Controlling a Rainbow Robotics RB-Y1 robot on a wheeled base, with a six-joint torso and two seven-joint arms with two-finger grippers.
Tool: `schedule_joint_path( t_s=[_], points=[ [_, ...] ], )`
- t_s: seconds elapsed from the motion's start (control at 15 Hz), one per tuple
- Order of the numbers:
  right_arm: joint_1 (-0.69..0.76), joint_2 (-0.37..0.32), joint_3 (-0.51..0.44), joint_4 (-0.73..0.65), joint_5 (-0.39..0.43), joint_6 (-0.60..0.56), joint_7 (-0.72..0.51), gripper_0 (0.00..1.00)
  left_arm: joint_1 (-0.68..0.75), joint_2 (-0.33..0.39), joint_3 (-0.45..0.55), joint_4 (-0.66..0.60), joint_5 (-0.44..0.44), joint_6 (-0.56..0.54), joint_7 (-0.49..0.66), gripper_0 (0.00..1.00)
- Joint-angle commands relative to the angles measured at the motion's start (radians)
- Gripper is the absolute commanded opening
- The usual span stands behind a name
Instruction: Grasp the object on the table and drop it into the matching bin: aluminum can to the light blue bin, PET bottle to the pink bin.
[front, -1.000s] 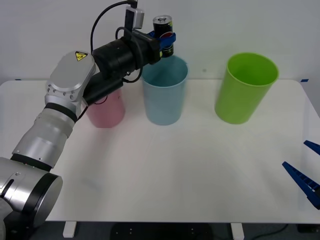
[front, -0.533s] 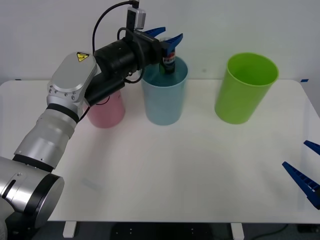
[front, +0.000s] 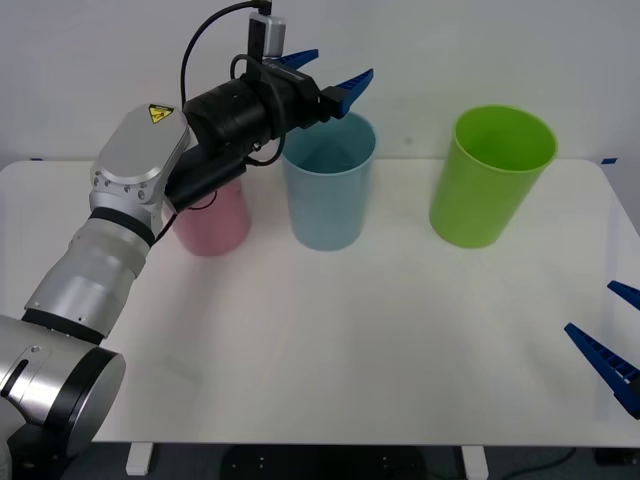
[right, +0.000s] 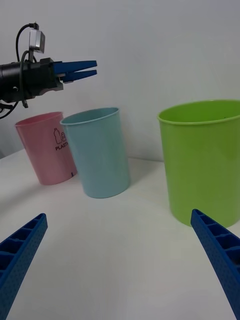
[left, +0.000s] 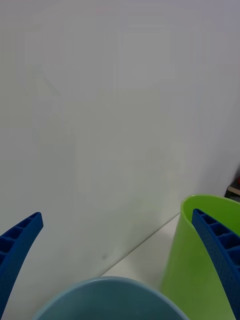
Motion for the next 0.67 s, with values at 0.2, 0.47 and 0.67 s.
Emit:
schedule_joint_path(
  t_s=[0.2,0.47,0.67],
  points=[
    [0.000,0.000,0.000,0.000,0.000,0.000,0.000,1.00,0.012,0.032,-0.001,0.000,0.052,-0.017,-0.004,1.00],
    [0.000,0.000,0.000,0.000,0.000,0.000,0.000,1.00,0.065,0.081,-0.001,-0.052,0.138,-0.040,-0.017,1.00],
    [0.000,0.000,0.000,0.000,0.000,0.000,0.000,1.00,0.141,0.132,-0.001,-0.127,0.202,-0.049,-0.023,1.00]
  ],
)
